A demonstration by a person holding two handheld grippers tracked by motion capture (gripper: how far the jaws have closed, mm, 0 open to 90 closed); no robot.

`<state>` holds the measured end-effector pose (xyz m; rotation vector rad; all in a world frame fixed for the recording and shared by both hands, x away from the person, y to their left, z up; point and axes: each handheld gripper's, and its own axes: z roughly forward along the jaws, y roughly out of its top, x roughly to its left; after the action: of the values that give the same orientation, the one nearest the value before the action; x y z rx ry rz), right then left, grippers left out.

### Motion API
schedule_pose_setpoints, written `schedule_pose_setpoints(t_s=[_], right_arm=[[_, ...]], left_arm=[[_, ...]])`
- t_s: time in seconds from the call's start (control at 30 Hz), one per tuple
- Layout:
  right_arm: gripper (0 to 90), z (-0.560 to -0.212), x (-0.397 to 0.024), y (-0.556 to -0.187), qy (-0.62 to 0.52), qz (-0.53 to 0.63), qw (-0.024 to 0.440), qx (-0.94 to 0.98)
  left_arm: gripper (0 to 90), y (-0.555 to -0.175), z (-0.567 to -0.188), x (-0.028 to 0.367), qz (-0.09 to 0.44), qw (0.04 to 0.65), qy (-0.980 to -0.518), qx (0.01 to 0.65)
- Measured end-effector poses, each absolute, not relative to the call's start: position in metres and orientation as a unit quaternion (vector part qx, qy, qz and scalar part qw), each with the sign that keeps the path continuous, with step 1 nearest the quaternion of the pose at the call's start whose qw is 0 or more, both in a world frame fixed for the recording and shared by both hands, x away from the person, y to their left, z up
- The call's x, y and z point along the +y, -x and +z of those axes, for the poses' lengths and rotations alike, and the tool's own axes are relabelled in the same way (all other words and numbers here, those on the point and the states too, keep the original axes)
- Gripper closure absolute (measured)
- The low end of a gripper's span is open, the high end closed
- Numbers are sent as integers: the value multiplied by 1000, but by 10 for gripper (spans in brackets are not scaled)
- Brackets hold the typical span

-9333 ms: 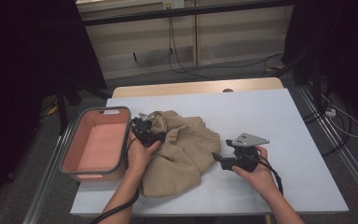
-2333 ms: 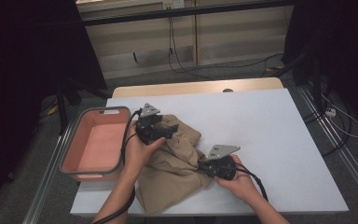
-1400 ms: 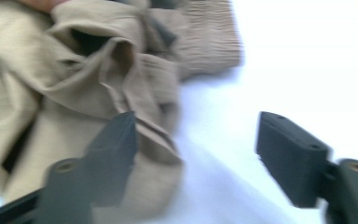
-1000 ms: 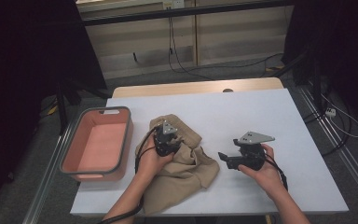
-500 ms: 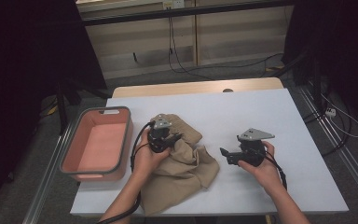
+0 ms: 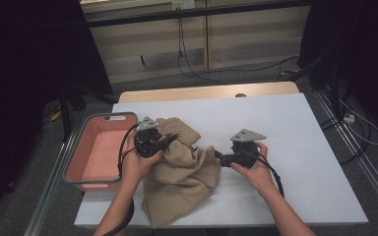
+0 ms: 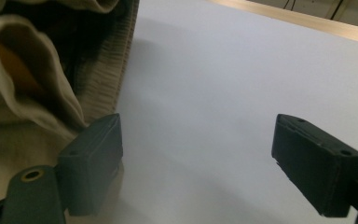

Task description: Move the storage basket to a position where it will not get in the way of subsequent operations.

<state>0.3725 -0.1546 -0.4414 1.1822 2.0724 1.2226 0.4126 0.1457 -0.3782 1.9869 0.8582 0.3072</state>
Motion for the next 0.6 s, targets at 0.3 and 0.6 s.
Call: schedule_pose_setpoints(t_s=[0.3,0.6], right_arm=[[158,-452,-112,-364,-378,447,165,794],[137,-445,-116,-353,-366,447,176,797]], left_arm=[[856,-412,-381,163,145,444,-799,378],[690,-420,-405,164,192,395,-805,400]])
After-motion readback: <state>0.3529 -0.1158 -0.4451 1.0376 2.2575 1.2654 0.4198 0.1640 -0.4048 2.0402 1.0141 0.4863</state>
